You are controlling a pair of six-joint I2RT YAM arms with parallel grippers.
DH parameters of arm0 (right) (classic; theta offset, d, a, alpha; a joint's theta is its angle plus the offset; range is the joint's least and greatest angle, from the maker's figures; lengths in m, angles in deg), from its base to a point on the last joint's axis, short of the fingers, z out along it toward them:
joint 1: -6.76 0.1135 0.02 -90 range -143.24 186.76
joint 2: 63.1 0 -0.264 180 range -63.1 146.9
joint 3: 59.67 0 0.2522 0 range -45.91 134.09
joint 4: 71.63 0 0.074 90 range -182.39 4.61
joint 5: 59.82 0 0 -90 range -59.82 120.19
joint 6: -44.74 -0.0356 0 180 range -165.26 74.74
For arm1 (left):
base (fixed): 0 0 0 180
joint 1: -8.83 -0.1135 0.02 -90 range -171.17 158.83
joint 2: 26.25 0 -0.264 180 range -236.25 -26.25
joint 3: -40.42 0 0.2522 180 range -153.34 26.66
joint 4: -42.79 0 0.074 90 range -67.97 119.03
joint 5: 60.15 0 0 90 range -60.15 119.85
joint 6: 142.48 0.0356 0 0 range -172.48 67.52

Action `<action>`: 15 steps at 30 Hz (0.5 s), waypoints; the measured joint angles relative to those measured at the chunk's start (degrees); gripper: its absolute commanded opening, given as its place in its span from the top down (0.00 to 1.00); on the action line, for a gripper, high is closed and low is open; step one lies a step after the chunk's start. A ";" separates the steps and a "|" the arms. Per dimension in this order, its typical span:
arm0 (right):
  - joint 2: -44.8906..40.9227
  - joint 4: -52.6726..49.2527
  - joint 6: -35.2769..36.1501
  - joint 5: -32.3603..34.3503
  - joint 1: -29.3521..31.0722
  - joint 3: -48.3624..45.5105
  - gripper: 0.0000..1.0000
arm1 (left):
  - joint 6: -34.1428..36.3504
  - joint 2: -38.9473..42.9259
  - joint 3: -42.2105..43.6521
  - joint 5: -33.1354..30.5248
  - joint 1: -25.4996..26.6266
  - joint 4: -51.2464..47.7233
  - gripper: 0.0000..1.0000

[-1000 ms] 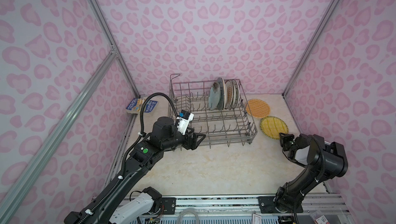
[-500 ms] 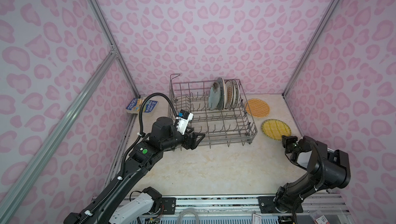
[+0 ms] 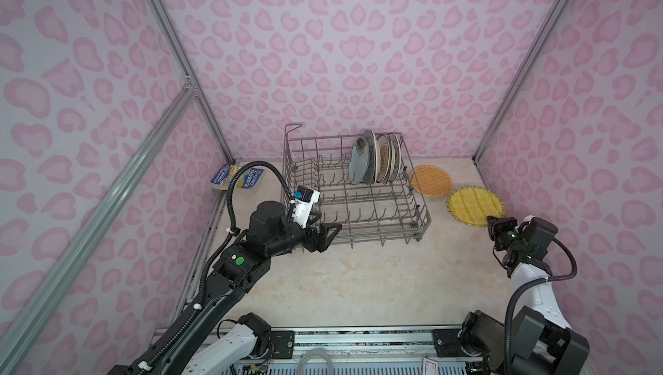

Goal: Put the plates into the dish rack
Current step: 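Lift the straw mat toward the rack while the left gripper reaches toward it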

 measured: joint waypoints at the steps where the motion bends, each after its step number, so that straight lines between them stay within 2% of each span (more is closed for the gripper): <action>1: -2.23 -2.40 0.11 0.00 0.02 0.81 1.00 | 0.07 0.35 0.61 0.46 0.00 0.81 0.09; 3: -5.11 -6.73 0.50 -0.04 0.39 2.67 1.00 | 0.46 0.81 1.62 1.22 0.00 2.10 0.03; 8: -8.50 -17.51 1.42 1.01 5.27 9.14 1.00 | 0.87 1.88 4.44 3.74 0.00 6.14 0.03; 15: -7.65 -30.88 1.36 7.91 18.64 20.31 1.00 | 1.84 5.01 8.76 4.13 0.39 12.63 0.03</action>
